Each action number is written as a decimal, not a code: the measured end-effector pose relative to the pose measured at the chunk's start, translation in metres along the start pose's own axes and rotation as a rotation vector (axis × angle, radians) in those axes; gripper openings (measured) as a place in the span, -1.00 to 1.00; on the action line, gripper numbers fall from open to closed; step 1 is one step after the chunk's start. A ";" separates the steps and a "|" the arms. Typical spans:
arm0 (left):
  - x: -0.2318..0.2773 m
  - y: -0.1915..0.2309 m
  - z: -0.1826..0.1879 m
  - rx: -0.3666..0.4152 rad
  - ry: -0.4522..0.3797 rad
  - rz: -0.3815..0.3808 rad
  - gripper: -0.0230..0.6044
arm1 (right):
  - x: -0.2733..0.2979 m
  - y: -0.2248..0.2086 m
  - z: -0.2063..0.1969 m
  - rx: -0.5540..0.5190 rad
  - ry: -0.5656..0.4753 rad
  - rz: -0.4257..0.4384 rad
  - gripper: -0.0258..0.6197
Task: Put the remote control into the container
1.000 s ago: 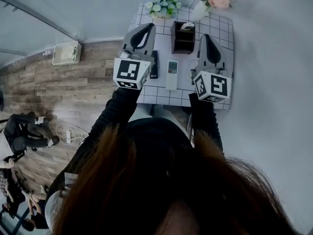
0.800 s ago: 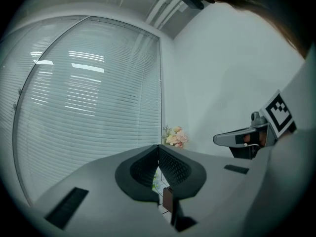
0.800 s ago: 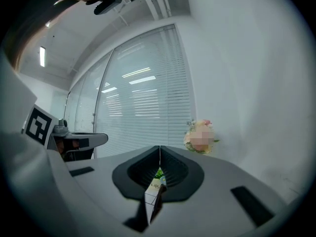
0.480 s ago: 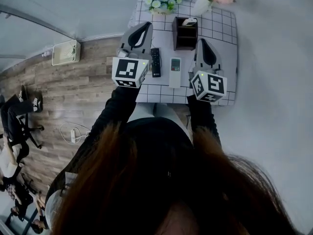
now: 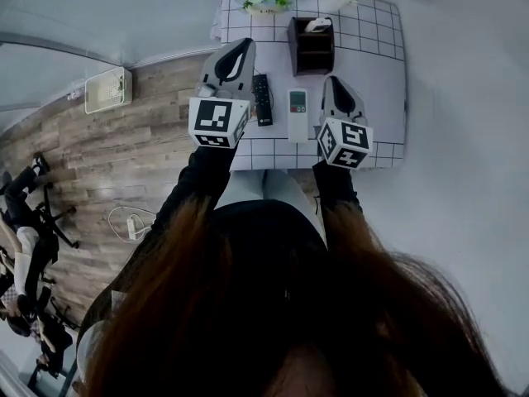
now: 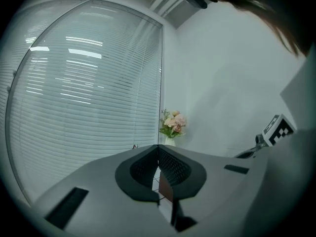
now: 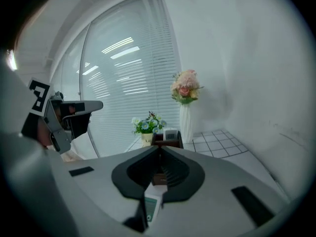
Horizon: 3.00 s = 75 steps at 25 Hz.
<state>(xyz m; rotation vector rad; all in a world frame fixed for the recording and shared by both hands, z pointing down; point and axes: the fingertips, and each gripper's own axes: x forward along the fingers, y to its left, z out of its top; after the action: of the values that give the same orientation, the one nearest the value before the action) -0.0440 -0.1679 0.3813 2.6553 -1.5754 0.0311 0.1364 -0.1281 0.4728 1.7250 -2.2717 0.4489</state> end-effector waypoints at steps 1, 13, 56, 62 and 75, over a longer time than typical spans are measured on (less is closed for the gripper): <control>0.001 -0.001 -0.003 -0.002 0.006 -0.004 -0.90 | 0.002 0.001 -0.011 0.012 0.032 0.005 -0.85; 0.001 -0.007 -0.023 -0.011 0.045 -0.025 -0.90 | 0.030 0.028 -0.129 0.119 0.388 0.092 -0.50; 0.026 -0.011 -0.019 -0.003 0.036 -0.061 -0.90 | 0.035 0.019 -0.075 0.037 0.179 0.118 -0.13; 0.029 -0.017 -0.013 -0.003 0.026 -0.066 -0.90 | 0.015 0.015 -0.035 0.005 0.026 0.115 -0.13; 0.033 -0.024 0.002 -0.003 -0.006 -0.057 -0.90 | -0.006 -0.001 0.030 0.052 -0.184 0.119 -0.13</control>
<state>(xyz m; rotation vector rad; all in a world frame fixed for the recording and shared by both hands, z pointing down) -0.0068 -0.1857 0.3801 2.6990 -1.4997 0.0190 0.1384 -0.1342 0.4430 1.7268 -2.5231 0.3907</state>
